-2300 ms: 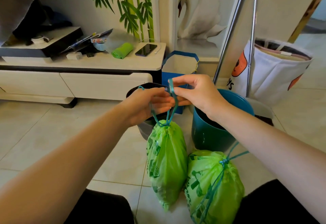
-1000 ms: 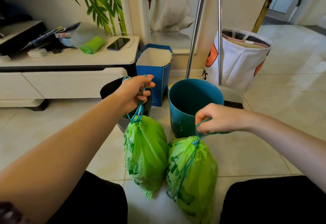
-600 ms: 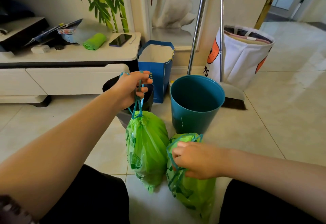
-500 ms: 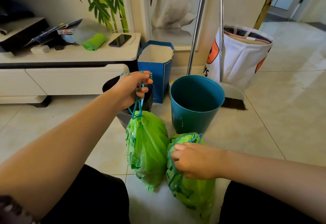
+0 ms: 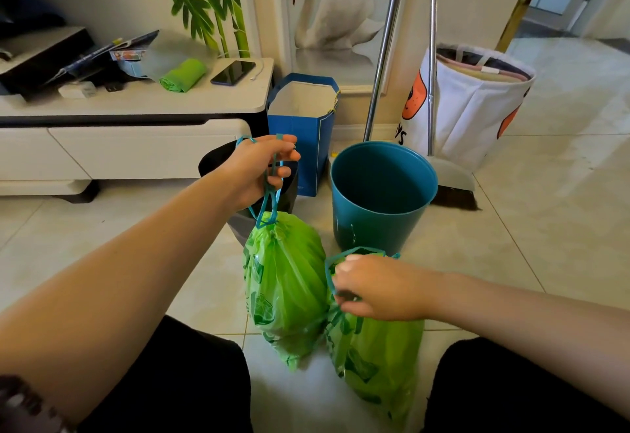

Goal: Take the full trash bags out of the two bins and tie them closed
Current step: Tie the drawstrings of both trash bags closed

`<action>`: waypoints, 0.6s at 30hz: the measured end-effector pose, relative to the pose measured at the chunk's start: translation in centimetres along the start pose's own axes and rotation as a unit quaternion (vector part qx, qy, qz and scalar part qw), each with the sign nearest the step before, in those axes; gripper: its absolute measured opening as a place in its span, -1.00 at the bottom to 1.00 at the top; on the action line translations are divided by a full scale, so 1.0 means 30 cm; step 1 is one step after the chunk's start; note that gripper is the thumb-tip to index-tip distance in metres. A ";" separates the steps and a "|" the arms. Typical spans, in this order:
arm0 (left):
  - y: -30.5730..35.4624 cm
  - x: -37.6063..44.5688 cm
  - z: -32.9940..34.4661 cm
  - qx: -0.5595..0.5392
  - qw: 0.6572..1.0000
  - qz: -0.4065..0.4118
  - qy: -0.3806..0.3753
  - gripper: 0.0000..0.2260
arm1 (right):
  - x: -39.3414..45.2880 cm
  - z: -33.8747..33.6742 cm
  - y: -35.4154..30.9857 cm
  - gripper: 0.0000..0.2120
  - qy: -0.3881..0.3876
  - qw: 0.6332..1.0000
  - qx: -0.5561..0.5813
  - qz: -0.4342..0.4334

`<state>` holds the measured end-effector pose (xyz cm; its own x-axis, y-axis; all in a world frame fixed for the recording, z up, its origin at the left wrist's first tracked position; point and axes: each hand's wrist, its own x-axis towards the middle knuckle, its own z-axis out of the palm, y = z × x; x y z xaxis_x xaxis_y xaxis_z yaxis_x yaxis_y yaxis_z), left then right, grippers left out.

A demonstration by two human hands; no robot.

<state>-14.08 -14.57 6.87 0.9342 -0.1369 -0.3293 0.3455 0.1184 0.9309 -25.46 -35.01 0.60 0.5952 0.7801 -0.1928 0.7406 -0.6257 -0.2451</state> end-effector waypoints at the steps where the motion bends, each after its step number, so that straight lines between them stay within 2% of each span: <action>1: 0.000 0.001 0.001 -0.001 1.000 0.000 0.001 -0.81 | 0.004 -0.028 -0.003 -0.86 0.015 0.997 0.064 0.037; 4: 0.001 0.005 0.011 -0.007 1.000 0.000 -0.004 -0.79 | 0.014 -0.116 0.006 -0.84 0.098 0.966 0.206 0.123; 7: 0.002 0.008 0.032 -0.001 1.000 0.006 -0.013 -0.77 | 0.026 -0.198 0.048 -0.79 0.162 0.902 0.345 0.203; 9: 0.003 0.014 0.044 0.000 1.000 0.010 -0.025 -0.77 | 0.042 -0.250 0.074 -0.76 0.171 0.851 0.438 0.234; 14: 0.012 0.060 0.091 0.000 1.000 0.014 -0.025 -0.81 | 0.114 -0.389 0.131 -0.70 0.197 0.737 0.592 0.258; 18: 0.012 0.120 0.126 0.001 1.000 0.030 0.009 -0.88 | 0.172 -0.432 0.192 -0.74 0.228 0.689 0.637 0.260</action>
<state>-10.94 -18.73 6.62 0.9548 -0.1119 -0.2755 0.2885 0.1232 0.9495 -14.08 -34.63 10.52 0.9279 0.1874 -0.3223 -0.3117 -0.0846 -0.9464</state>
